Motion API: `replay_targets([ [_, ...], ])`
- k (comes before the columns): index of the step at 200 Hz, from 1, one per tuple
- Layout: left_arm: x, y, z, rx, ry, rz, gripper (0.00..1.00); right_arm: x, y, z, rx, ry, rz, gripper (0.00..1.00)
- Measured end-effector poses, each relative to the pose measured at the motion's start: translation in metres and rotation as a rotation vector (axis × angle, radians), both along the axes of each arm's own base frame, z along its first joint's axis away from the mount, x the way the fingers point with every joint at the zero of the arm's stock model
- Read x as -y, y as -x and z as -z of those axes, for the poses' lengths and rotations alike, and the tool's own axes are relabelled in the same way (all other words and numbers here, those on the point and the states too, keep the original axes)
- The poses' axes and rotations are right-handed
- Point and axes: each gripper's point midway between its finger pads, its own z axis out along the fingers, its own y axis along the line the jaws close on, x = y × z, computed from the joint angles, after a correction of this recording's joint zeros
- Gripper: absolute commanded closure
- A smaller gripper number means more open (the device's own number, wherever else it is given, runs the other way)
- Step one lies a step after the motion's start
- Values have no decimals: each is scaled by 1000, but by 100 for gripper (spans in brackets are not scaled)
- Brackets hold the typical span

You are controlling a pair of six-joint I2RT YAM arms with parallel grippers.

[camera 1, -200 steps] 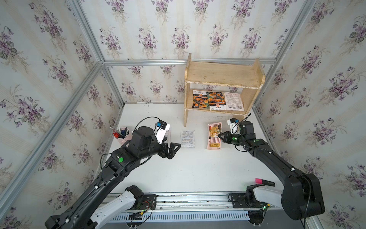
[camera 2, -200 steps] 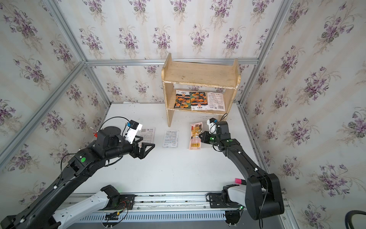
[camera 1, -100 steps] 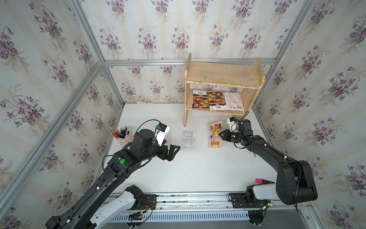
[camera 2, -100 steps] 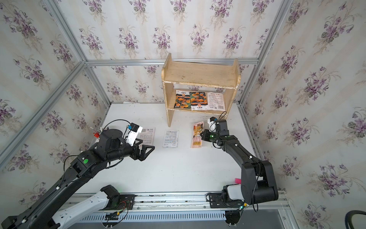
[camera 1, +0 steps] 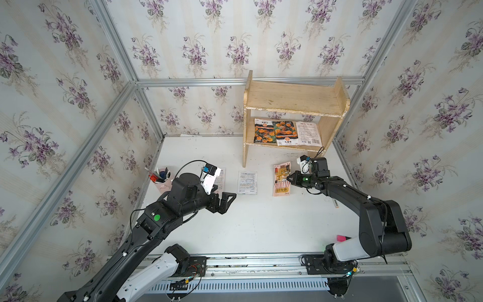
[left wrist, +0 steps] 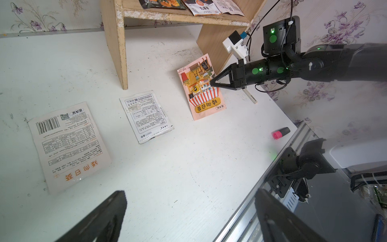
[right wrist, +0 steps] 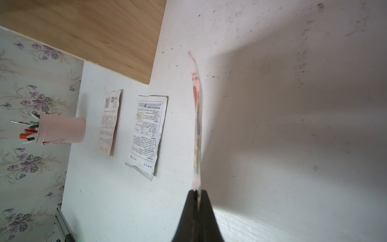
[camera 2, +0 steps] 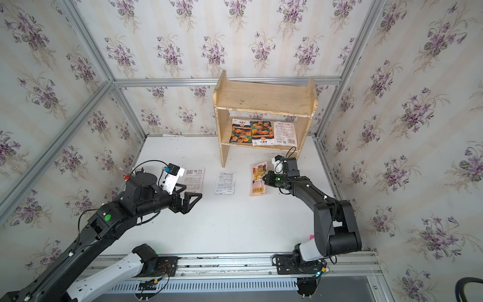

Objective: Take the seed bag off the shelf
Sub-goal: Place the seed packet at the center of the board.

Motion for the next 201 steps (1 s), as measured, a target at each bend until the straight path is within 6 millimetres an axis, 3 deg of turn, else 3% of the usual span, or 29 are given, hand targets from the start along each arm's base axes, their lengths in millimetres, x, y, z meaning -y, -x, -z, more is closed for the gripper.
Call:
replay_targets([
  [42,0,0,1,-2,-1,0,0,-14,5,20,-52,11,-41,100],
  [121,-1,3,0,-2,10,-1,0,-17,-19,41,-64,92,-42,100],
  [201,-1,3,2,-7,6,-1,0,-9,-28,55,-61,167,-20,73],
])
